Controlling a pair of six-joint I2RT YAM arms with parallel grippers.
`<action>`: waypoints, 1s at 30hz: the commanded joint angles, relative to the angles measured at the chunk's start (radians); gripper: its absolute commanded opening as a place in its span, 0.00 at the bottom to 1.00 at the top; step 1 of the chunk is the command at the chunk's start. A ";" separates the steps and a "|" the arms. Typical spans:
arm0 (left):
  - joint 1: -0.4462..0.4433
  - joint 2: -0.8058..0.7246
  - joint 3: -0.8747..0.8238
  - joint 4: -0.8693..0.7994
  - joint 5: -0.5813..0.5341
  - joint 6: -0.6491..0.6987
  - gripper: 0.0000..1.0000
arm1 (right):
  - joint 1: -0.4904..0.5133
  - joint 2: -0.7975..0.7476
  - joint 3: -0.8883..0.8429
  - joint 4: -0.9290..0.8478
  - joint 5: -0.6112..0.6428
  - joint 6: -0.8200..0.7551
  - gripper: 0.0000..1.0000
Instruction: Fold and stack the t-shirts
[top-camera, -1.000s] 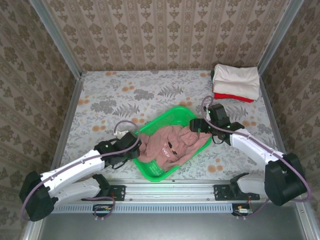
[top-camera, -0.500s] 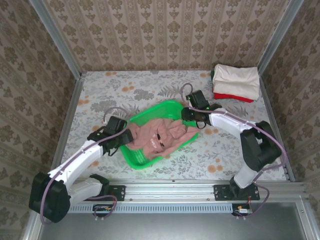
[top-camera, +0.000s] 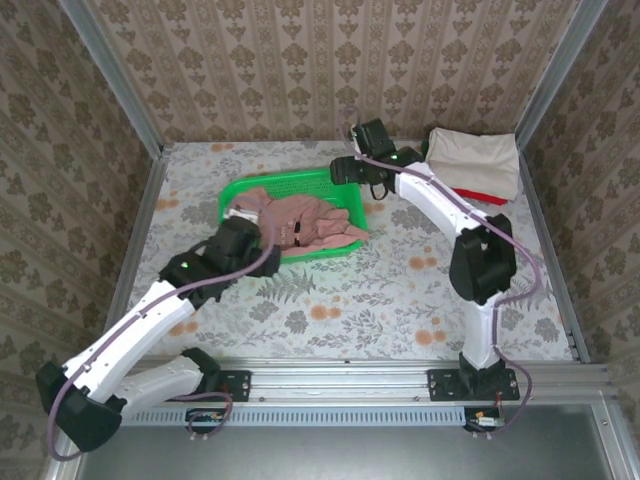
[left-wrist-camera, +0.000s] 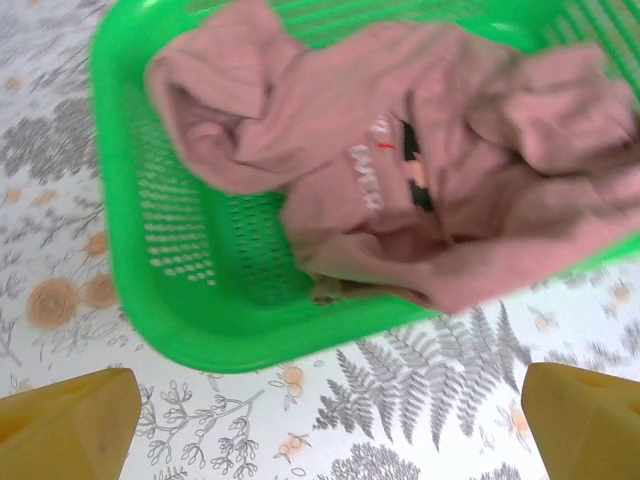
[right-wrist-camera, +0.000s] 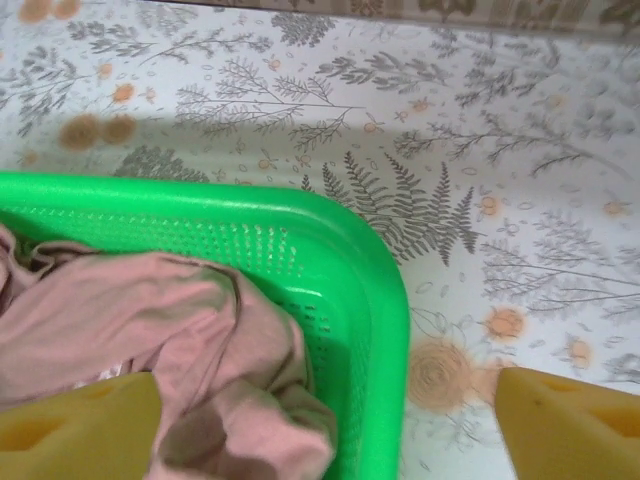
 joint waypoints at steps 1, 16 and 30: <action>-0.093 -0.007 0.016 -0.055 -0.032 0.092 1.00 | -0.013 -0.208 -0.134 -0.077 0.053 -0.008 0.97; -0.302 0.354 0.097 0.028 -0.210 0.267 0.85 | -0.188 -0.941 -1.113 0.176 0.021 0.166 1.00; 0.037 0.620 0.166 0.084 0.033 0.389 0.59 | -0.225 -0.956 -1.170 0.199 -0.031 0.171 1.00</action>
